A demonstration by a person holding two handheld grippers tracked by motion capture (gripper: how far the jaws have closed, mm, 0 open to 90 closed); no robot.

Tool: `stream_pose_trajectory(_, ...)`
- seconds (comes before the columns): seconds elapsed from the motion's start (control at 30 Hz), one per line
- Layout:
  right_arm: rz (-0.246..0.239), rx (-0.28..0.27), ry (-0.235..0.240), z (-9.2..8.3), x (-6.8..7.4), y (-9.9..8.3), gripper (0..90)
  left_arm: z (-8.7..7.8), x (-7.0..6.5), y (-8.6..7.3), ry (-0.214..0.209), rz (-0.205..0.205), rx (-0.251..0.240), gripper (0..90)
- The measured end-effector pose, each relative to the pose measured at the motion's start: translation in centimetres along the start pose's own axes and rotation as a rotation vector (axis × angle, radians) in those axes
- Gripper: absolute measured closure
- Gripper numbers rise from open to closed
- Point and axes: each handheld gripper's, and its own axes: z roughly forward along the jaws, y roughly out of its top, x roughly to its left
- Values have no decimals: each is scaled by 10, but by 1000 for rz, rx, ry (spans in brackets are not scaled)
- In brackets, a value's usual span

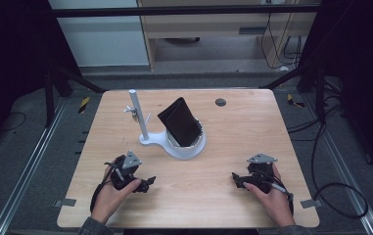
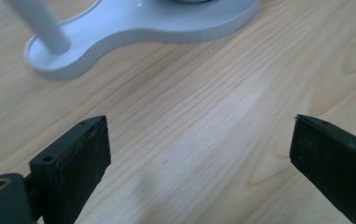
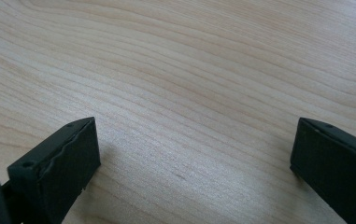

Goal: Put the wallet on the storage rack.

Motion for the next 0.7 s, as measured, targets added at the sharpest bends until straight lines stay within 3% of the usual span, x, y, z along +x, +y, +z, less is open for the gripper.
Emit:
stream_pose_trajectory(0.07, 0, 1, -1, 0, 0, 0, 16, 2, 12, -10, 19, -35, 6, 53)
stream_pose_trajectory(0.3, 0, 2, -1, 0, 0, 0, 16, 15, 26, -25, 38, -88, 45, 54)
stream_pose_trajectory(0.5, -1, 2, 0, 0, 0, 0, 15, 21, 34, -32, 47, -102, 0, 16)
stream_pose_trajectory(0.7, 0, 3, -1, -1, 1, 0, 15, 21, 36, -31, 44, -102, 3, 0)
